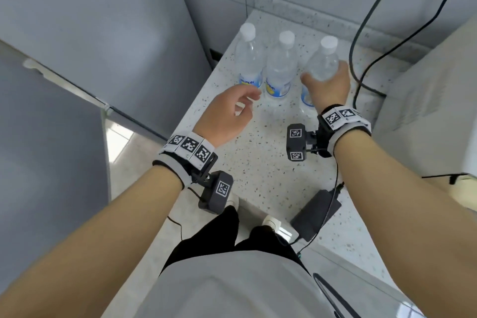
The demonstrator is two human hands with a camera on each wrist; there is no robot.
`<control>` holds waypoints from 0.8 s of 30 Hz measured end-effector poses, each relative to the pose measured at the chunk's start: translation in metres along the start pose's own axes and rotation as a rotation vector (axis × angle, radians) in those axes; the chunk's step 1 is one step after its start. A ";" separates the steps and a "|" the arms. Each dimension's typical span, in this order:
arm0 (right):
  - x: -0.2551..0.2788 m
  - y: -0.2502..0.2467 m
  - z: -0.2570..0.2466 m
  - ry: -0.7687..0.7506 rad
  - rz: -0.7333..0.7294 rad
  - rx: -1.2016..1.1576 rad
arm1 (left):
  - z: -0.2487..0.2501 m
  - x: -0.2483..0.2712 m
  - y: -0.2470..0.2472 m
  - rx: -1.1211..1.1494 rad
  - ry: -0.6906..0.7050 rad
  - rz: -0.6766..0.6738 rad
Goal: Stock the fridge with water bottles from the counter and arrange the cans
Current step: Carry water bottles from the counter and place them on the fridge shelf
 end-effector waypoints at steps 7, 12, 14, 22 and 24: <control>0.050 -0.024 -0.008 -0.021 0.079 -0.037 | 0.054 -0.067 -0.031 -0.064 0.355 0.228; 0.084 -0.046 -0.023 -0.003 0.076 -0.021 | 0.076 -0.129 -0.016 -0.240 0.345 0.174; 0.095 -0.054 -0.035 -0.031 0.112 0.018 | 0.074 -0.138 0.008 -0.311 0.325 0.039; 0.134 -0.075 -0.043 -0.040 0.227 0.064 | 0.037 -0.113 0.071 0.034 0.316 -0.077; 0.142 -0.078 -0.042 -0.039 0.252 0.086 | 0.036 -0.105 0.090 -0.015 0.337 -0.143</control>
Point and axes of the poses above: each hand's wrist, its own x-axis away from the middle knuckle, its own y-axis out of the palm, z = x × y, the point moved 6 cm from there along -x, towards the middle knuckle, and after that the axes turned 15 degrees about -x, right-handed, at the moved point
